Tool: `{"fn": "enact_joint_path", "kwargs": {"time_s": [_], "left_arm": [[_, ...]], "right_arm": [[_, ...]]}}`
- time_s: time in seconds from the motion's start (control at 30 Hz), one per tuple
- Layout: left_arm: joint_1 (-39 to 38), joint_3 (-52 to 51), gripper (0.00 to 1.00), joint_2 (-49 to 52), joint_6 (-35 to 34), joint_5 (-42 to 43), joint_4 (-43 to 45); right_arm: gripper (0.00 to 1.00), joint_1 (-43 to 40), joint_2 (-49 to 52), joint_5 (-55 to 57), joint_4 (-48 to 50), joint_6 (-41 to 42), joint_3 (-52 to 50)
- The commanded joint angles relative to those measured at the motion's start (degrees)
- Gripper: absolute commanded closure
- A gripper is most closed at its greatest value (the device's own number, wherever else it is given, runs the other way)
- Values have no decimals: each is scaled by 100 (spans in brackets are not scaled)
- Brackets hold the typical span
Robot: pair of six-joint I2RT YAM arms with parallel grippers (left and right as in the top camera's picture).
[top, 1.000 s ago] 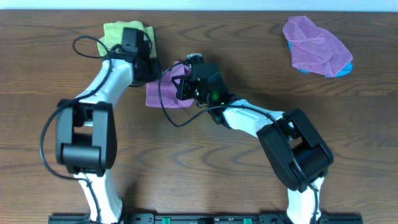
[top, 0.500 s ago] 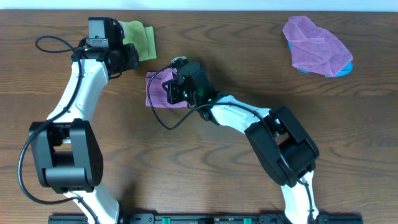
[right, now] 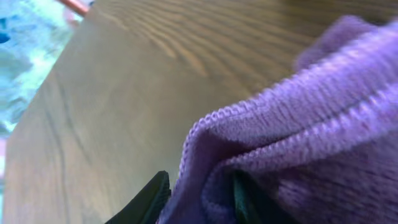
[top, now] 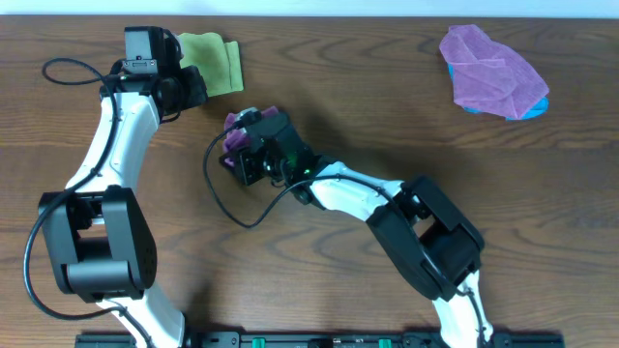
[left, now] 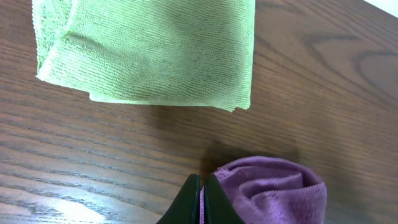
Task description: Fold the cloth
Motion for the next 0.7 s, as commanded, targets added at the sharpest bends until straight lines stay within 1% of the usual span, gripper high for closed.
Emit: {"fn": "enact_joint_path", "kwargs": {"time_s": [0.0,0.13,0.33,0.53,0.6,0.63,0.67], "left_arm": [[39,131,94,-149,-22,-59,-35],[42,131,94,-149,-22,-59,-37],[42,131,94,-149,-22,-59,-39],[63,133,94,-151,-24,-57,-68],[81,133,94,-170,-24,-57,-157],[103,133,94,-197,-22,-55,-258],[118,133,94,-225,-22,-33,-350]], "right_arm": [[66,90,81,-188,92,-37,96],[66,57,81,-151,129,-37,201],[62,-76,81,562,136,-39,367],[64,-308,68,664,136,-37,470],[66,-450,4,658,-9,-33,470],[62,-586,-81,564,-146,-15,470],[55,-704,-173,448,-264,-15,470]]}}
